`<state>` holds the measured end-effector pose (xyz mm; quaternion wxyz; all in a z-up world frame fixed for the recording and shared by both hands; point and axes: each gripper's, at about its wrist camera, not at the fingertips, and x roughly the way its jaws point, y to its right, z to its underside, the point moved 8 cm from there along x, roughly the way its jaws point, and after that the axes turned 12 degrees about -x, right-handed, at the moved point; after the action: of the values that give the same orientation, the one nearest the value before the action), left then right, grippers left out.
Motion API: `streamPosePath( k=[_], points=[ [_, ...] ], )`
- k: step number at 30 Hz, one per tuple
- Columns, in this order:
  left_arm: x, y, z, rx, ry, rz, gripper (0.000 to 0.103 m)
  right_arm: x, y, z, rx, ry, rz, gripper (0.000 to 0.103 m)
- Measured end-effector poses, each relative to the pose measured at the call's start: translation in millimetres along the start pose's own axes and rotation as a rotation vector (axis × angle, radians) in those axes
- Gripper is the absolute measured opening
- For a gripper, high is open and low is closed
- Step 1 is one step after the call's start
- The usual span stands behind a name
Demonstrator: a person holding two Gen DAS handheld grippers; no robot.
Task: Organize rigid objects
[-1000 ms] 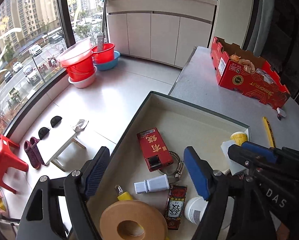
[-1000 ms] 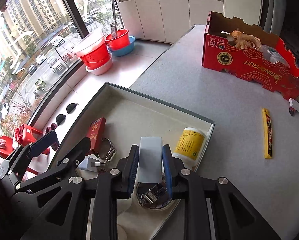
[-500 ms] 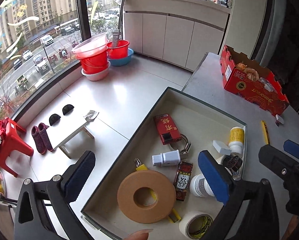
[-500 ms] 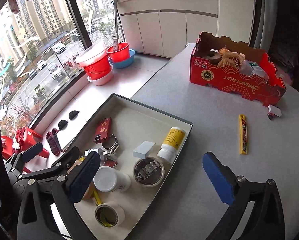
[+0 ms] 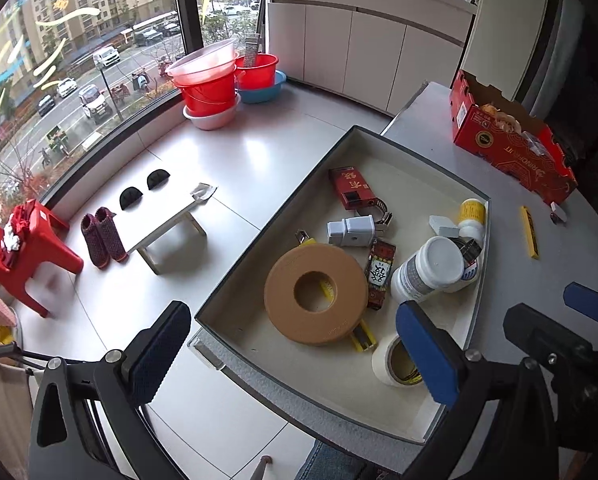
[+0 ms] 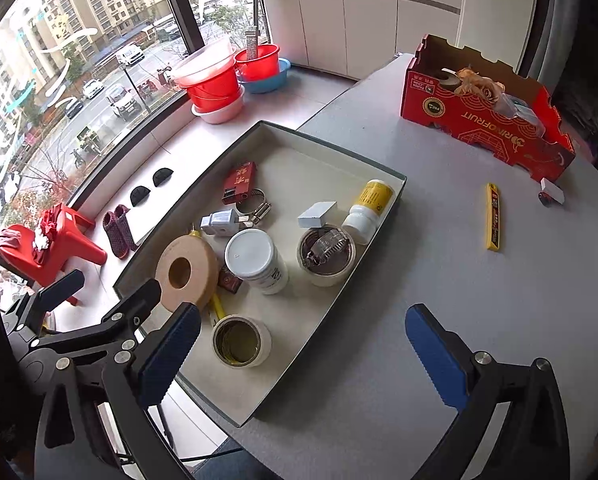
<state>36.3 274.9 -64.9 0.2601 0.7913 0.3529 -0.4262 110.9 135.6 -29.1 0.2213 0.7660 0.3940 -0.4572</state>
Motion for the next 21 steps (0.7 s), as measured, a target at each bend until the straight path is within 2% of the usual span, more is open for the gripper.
streamPosePath(
  k=[5,21],
  points=[
    [-4.2,-8.1,12.1,-0.009,-0.026,0.000,0.103,-3.2,-7.3,3.9,-0.030,-0.014,0.014,0.103],
    [-15.8,-17.0,28.7,-0.022,-0.042,-0.005,0.103,-9.3,-21.9,11.9,-0.060,-0.027,0.008,0.103]
  ],
)
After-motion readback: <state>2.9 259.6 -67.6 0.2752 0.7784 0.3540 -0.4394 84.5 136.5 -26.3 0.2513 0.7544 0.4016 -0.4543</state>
